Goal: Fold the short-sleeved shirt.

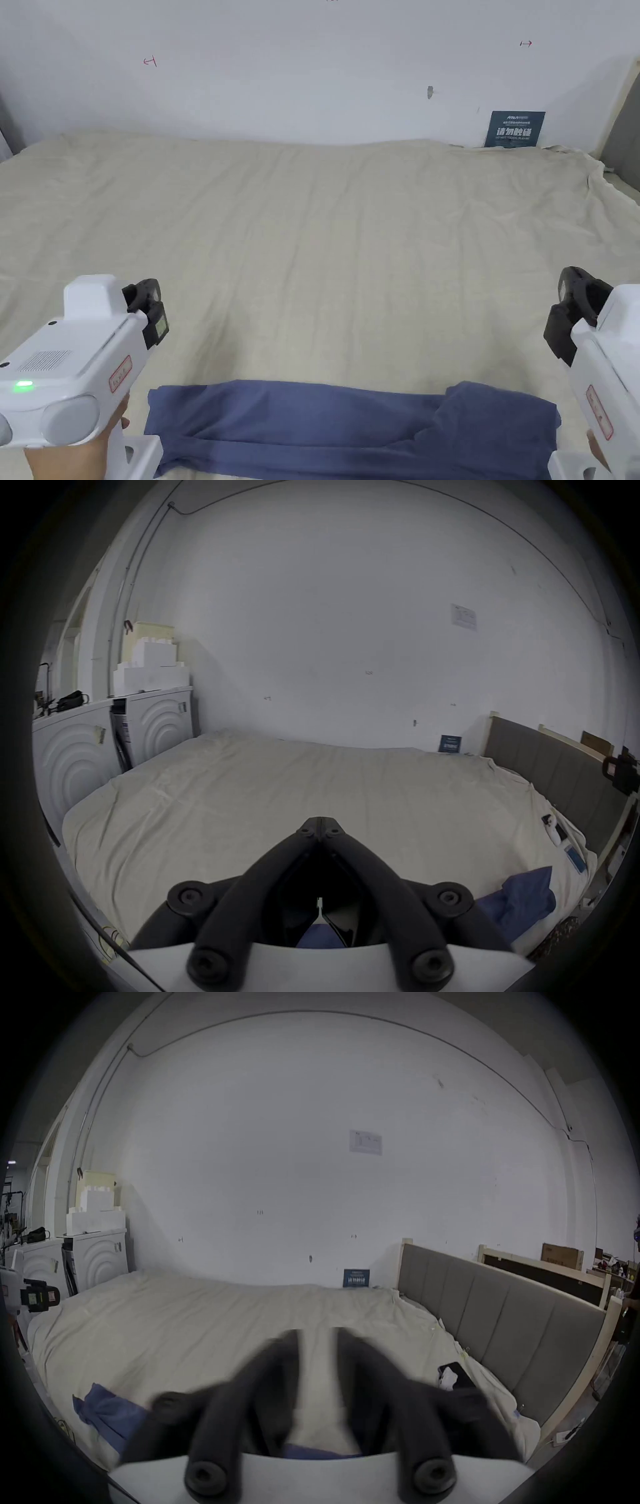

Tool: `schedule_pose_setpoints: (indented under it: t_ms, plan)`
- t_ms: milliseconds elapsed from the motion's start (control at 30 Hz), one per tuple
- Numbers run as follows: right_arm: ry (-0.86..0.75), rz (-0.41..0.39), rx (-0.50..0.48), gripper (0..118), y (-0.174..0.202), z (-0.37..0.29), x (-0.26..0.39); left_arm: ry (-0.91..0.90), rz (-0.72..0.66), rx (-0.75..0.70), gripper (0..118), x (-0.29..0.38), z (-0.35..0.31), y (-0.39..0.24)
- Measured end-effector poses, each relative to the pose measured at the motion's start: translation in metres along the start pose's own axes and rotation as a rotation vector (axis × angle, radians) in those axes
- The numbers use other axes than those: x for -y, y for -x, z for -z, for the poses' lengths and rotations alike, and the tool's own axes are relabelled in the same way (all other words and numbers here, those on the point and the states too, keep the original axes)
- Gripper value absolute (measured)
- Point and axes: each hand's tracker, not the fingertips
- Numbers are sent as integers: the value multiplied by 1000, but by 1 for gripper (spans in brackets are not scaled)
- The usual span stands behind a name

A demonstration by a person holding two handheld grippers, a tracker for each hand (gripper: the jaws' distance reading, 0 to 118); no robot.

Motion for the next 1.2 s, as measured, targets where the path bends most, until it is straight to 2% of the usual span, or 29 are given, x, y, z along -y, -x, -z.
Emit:
schedule_pose_setpoints:
  t_ms: [200, 367, 500, 700, 867, 967, 1067, 1100, 1200]
  plan:
    - [18, 8, -4, 0, 17, -7, -9, 145, -87, 131, 0, 14, 13, 22]
    - [52, -7, 0, 0, 20, -9, -8, 345, -193, 277, 0, 28, 37, 66]
    - [76, -7, -2, 0, 24, -13, -7, 452, -239, 303, 0, 43, 57, 101]
    - [105, -26, 11, 0, 12, -2, -4, 674, -437, 432, 0, 73, 92, 154]
    - [119, -32, 24, 0, 7, 4, 0, 778, -404, 427, 0, 102, 109, 165]
    - [131, -30, 22, 0, 7, 8, 2, 825, -445, 415, 11, 117, 113, 162]
    - [146, -35, 24, 0, 6, 10, 4, 830, -438, 389, 56, 125, 113, 158]
    - [151, -34, 23, 0, 7, 11, 5, 831, -420, 373, 67, 127, 114, 156]
    - [163, -36, 23, 0, 7, 14, 6, 844, -384, 342, 68, 130, 118, 150]
